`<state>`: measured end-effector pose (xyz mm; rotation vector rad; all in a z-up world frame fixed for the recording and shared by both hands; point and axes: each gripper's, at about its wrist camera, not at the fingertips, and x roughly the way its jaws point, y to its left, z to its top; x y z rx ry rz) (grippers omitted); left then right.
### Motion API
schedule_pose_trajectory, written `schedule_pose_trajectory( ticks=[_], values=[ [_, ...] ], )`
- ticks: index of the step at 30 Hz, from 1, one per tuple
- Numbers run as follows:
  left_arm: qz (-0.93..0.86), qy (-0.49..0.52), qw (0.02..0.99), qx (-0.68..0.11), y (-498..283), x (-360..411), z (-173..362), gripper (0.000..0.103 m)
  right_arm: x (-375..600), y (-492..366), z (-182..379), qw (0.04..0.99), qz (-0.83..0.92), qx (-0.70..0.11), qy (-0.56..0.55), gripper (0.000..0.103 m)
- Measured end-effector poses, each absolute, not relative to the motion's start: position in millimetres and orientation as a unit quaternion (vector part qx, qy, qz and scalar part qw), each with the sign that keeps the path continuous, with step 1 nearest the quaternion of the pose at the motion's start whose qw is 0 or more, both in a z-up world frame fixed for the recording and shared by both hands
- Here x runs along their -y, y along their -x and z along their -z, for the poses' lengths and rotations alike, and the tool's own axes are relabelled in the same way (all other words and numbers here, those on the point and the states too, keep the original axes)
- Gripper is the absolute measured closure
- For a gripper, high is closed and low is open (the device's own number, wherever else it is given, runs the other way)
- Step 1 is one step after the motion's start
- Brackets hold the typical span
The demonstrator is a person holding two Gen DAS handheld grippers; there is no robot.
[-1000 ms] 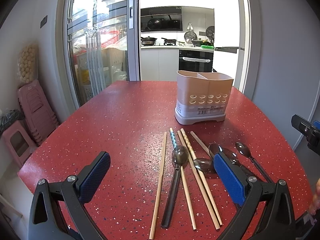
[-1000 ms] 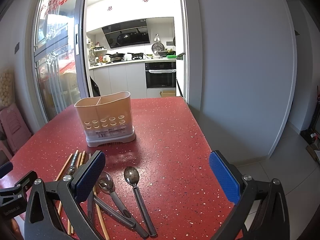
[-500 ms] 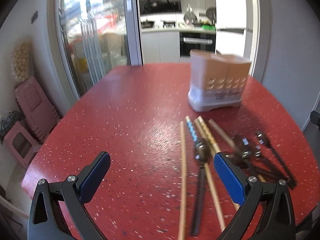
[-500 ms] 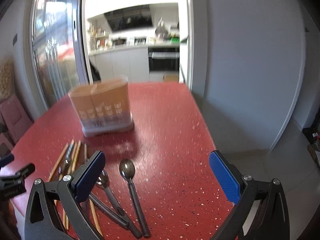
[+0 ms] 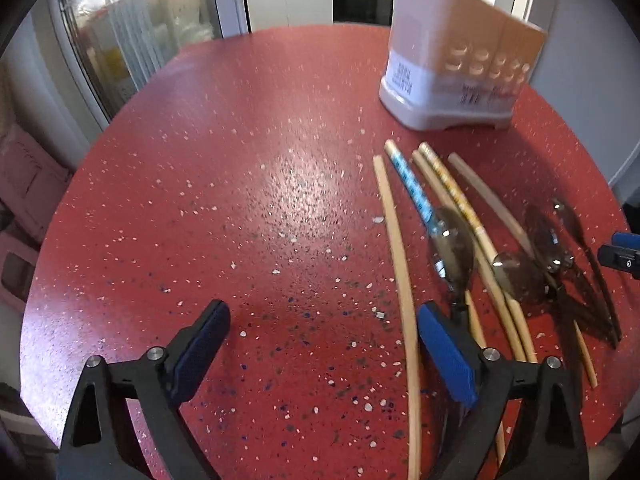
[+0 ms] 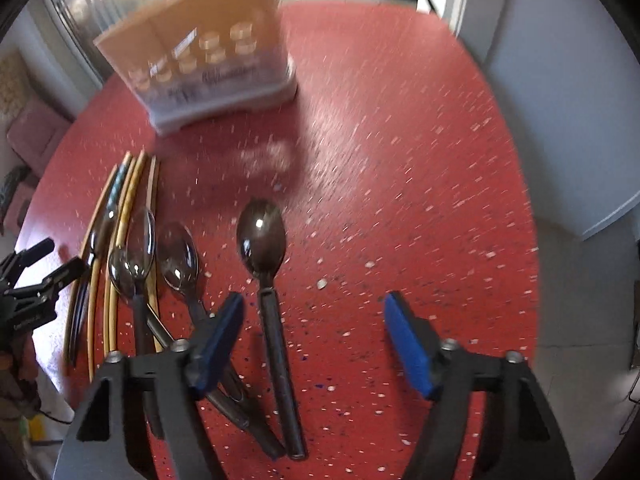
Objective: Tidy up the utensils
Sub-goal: 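Grasp a dark-handled spoon with the right tool while the left tool grasps a wooden chopstick, then carry the spoon and chopstick to the caddy and lower them in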
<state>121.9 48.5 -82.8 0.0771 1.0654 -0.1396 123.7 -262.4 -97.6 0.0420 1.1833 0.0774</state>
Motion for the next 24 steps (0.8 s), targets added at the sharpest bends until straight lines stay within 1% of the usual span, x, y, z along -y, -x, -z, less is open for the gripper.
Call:
schedule_pose_trajectory(
  ticks=[2, 3, 5, 7, 9, 10, 11, 12, 13, 14, 15, 16, 17, 19, 21, 24],
  values=[
    [0.068, -0.033, 0.856, -0.511, -126, -50, 84, 0.000, 254, -128, 102, 0.821, -0.044, -0.569, -0.005, 0.036],
    [0.069, -0.035, 0.855, -0.513, -129, -49, 85, 0.000, 250, -129, 103, 0.820, -0.044, -0.570, 0.010, 0.039],
    [0.077, -0.039, 0.851, -0.519, -135, -45, 85, 0.000, 238, -132, 105, 0.812, -0.042, -0.581, 0.039, 0.040],
    [0.086, -0.047, 0.846, -0.525, -138, -41, 81, 0.000, 229, -135, 104, 0.805, -0.049, -0.588, 0.057, 0.044],
    [0.099, -0.056, 0.841, -0.529, -142, -35, 79, 0.000, 222, -137, 104, 0.795, -0.054, -0.601, 0.060, 0.053],
    [0.106, -0.061, 0.838, -0.532, -144, -32, 77, 0.003, 219, -138, 104, 0.790, -0.056, -0.608, 0.062, 0.054],
    [0.114, -0.067, 0.834, -0.536, -148, -29, 75, 0.008, 216, -139, 105, 0.785, -0.059, -0.613, 0.065, 0.057],
    [0.122, -0.074, 0.829, -0.541, -150, -25, 73, 0.010, 214, -143, 105, 0.781, -0.059, -0.618, 0.067, 0.058],
    [0.130, -0.079, 0.823, -0.547, -151, -23, 71, 0.015, 211, -146, 105, 0.778, -0.060, -0.622, 0.067, 0.059],
    [0.140, -0.084, 0.817, -0.553, -153, -20, 69, 0.021, 210, -147, 105, 0.774, -0.061, -0.626, 0.068, 0.063],
    [0.147, -0.089, 0.813, -0.556, -155, -16, 68, 0.024, 208, -150, 107, 0.772, -0.064, -0.629, 0.068, 0.076],
    [0.157, -0.097, 0.809, -0.559, -156, -12, 66, 0.032, 207, -152, 106, 0.769, -0.065, -0.632, 0.070, 0.085],
    [0.165, -0.105, 0.805, -0.560, -156, -8, 65, 0.046, 206, -153, 105, 0.766, -0.068, -0.636, 0.069, 0.091],
    [0.171, -0.115, 0.801, -0.562, -157, -2, 63, 0.066, 207, -158, 107, 0.765, -0.072, -0.636, 0.070, 0.091],
    [0.170, -0.117, 0.802, -0.560, -156, 1, 63, 0.068, 210, -159, 105, 0.768, -0.075, -0.633, 0.067, 0.091],
    [0.163, -0.087, 0.818, -0.544, -150, -7, 58, 0.069, 222, -151, 95, 0.785, -0.087, -0.612, 0.047, 0.091]
  ],
)
